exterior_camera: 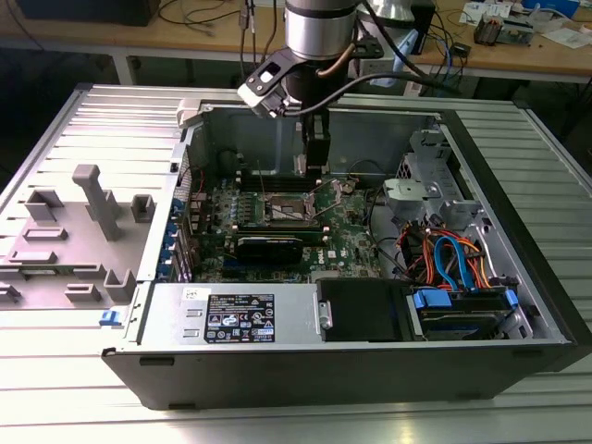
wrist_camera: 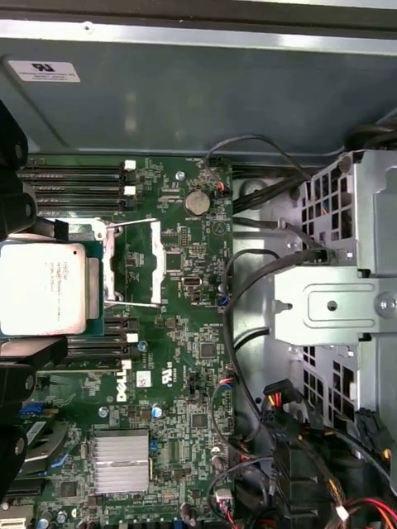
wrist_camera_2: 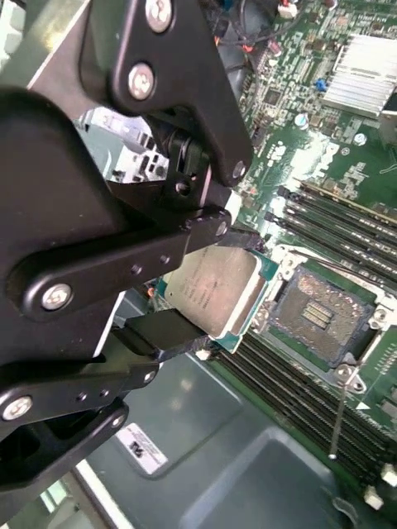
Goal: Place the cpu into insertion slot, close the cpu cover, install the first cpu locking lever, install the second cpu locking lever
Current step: 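Place the cpu into insertion slot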
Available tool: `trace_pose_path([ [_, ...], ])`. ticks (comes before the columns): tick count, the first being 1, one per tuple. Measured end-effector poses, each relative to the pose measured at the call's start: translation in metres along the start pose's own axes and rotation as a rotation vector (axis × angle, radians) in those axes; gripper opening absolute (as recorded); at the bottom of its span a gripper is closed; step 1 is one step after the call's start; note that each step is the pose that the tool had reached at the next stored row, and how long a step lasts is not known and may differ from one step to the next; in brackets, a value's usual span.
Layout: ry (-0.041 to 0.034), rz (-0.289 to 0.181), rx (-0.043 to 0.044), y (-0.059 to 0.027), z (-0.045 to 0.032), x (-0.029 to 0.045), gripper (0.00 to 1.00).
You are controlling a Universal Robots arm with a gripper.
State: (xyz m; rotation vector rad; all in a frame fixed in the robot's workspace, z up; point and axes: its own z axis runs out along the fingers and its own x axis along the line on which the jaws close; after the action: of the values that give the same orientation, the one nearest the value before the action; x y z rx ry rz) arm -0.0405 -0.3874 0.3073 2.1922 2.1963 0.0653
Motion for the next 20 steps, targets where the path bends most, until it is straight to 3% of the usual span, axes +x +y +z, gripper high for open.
trace_pose_path([
  [3,0.0001,-0.003,-0.001,-0.014,0.0047,0.0001,0.54],
  [6,0.0002,-0.005,-0.001,-0.0208,0.0082,0.0002,0.54],
  [14,0.0003,-0.006,-0.0012,-0.0269,0.0257,0.0007,0.54],
  [20,0.0027,-0.005,-0.0013,-0.0282,0.0433,0.0008,0.54],
])
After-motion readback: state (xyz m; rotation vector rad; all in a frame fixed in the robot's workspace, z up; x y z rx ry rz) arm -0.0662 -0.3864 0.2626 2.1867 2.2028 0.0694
